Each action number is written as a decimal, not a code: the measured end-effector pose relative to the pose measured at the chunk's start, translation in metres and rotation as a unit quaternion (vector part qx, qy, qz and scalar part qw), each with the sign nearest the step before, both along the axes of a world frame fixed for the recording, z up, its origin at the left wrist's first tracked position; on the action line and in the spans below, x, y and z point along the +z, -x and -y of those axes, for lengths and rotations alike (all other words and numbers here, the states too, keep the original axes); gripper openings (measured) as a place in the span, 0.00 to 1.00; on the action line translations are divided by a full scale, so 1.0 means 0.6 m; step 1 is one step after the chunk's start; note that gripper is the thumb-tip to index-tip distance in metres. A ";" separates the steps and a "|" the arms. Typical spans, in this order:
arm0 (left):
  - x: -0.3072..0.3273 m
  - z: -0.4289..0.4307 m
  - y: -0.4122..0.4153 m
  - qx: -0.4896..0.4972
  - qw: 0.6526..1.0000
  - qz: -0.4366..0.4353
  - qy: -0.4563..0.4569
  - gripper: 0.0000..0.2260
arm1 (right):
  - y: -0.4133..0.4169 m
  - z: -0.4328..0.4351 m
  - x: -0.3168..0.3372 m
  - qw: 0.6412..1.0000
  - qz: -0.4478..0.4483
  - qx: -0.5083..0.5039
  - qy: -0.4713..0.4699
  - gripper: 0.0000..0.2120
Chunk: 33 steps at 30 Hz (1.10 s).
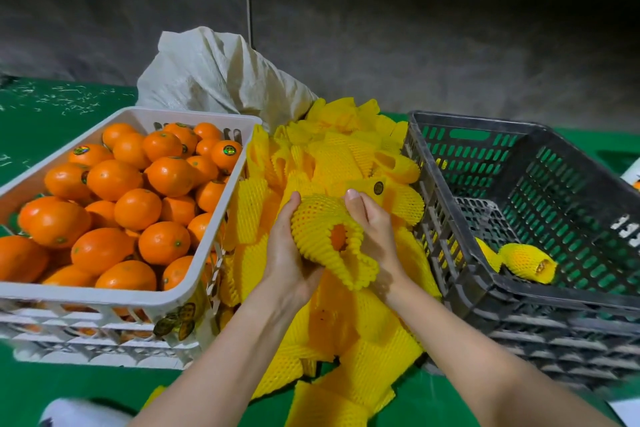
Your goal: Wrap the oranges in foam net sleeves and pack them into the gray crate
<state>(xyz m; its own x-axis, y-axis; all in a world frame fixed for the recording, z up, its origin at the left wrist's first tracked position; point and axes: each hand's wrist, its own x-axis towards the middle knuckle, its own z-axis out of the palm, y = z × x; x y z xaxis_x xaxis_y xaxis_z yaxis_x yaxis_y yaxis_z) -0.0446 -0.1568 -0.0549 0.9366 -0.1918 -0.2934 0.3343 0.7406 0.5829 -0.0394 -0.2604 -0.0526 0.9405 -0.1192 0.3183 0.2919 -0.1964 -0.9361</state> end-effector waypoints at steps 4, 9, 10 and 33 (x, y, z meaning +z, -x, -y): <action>0.008 -0.001 -0.004 0.039 0.998 -0.032 -0.034 0.24 | 0.001 -0.006 -0.004 0.998 -0.049 0.010 -0.036 0.19; 0.010 0.009 -0.007 0.121 0.990 -0.030 -0.069 0.08 | 0.001 -0.004 0.007 0.981 -0.172 0.090 -0.025 0.25; 0.010 0.013 -0.006 0.132 0.986 -0.019 -0.100 0.08 | 0.004 -0.006 0.008 0.979 -0.177 0.097 0.006 0.27; 0.012 -0.014 -0.021 0.018 0.950 0.072 -0.302 0.19 | 0.002 0.012 0.011 0.965 -0.162 0.071 -0.194 0.08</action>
